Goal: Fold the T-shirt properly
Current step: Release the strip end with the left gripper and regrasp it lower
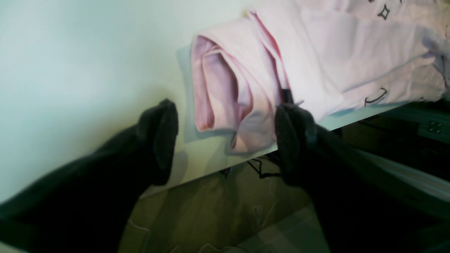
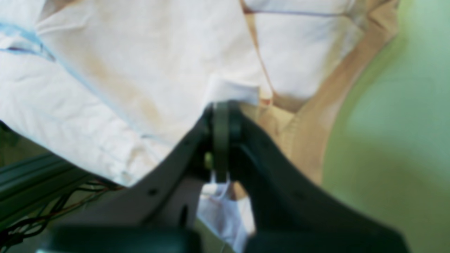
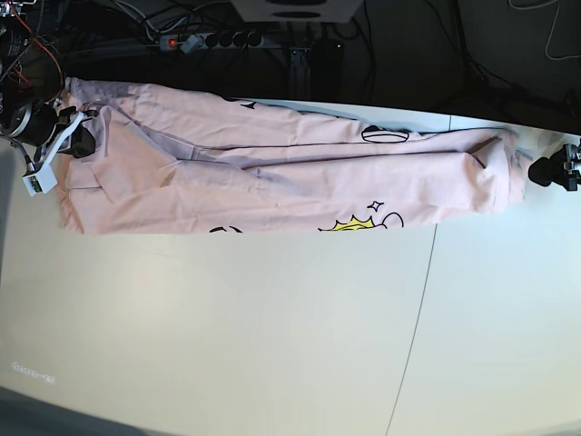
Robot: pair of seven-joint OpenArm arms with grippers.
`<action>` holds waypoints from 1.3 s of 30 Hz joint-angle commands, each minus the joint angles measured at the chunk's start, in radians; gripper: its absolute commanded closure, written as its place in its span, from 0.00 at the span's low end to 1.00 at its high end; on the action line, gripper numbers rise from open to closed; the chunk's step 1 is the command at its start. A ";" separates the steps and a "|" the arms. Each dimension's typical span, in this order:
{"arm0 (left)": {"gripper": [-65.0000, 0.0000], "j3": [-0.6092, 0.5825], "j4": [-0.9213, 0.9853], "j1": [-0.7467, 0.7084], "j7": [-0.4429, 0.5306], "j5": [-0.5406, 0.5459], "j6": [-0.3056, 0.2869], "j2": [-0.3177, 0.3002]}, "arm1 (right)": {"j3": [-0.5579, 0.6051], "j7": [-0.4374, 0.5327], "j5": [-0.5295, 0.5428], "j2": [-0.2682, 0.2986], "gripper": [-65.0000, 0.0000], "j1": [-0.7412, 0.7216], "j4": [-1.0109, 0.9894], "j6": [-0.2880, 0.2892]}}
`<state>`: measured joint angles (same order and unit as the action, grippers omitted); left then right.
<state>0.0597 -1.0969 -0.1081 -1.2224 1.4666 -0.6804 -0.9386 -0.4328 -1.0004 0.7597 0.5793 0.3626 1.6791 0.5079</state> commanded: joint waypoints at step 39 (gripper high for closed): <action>0.30 0.013 -0.026 0.008 -0.017 0.017 -0.018 0.111 | -0.012 -0.006 0.026 0.022 1.00 -0.007 0.012 0.061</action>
<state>0.0654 -1.1133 -0.1074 -1.2369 1.4792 -0.6792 -0.8085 -0.4328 -1.0164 0.7704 0.5793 0.3626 1.6791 0.5079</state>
